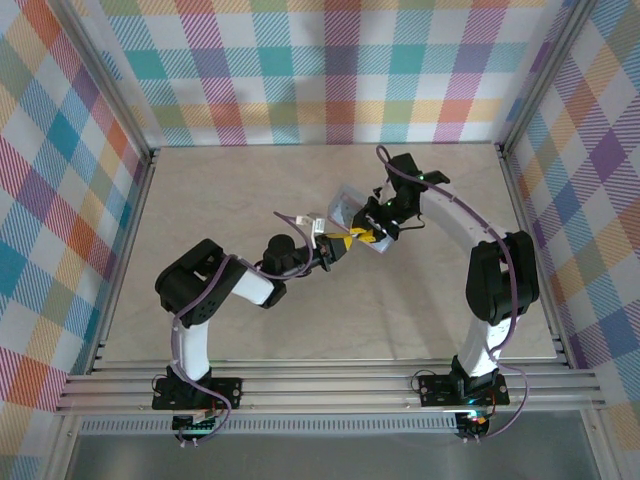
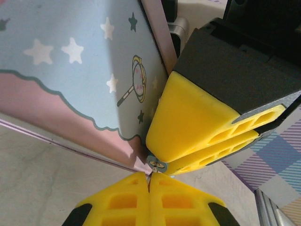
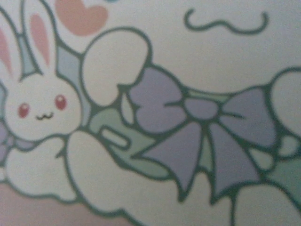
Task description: Unlock the padlock with the key
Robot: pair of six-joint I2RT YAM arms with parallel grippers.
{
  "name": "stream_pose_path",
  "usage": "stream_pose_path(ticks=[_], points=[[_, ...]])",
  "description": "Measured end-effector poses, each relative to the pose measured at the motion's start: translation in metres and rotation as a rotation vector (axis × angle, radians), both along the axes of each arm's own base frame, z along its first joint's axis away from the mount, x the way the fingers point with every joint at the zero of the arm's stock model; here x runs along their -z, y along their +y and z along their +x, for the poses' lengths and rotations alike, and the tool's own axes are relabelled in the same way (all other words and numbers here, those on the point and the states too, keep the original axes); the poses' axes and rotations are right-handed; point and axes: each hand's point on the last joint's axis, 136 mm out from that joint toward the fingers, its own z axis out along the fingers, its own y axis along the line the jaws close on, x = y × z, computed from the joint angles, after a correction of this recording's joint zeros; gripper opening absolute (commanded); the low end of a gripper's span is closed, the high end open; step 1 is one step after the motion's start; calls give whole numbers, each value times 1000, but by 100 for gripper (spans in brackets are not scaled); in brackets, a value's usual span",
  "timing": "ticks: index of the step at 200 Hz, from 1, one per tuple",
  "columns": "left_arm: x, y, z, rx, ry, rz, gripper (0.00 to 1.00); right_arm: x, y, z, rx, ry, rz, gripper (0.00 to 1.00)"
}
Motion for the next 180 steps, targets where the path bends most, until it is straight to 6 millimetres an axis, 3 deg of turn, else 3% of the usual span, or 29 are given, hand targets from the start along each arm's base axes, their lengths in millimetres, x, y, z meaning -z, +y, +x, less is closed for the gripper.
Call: stream_pose_path(ticks=[48, 87, 129, 152, 180], points=[[14, -2, 1, 19, 85, 0, 0, 16, 1, 1, 24, -1, 4, 0], [52, 14, -20, -23, 181, 53, 0, 51, 18, -17, 29, -19, -29, 12], [71, 38, -37, -107, 220, 62, 0, 67, 45, -30, 21, -126, -37, 37], [97, 45, -56, -116, 294, 123, 0, 83, 52, -44, 42, -89, -22, 53], [98, 44, -60, -128, 286, 122, 0, 80, 53, -46, 102, -103, 8, 61]])
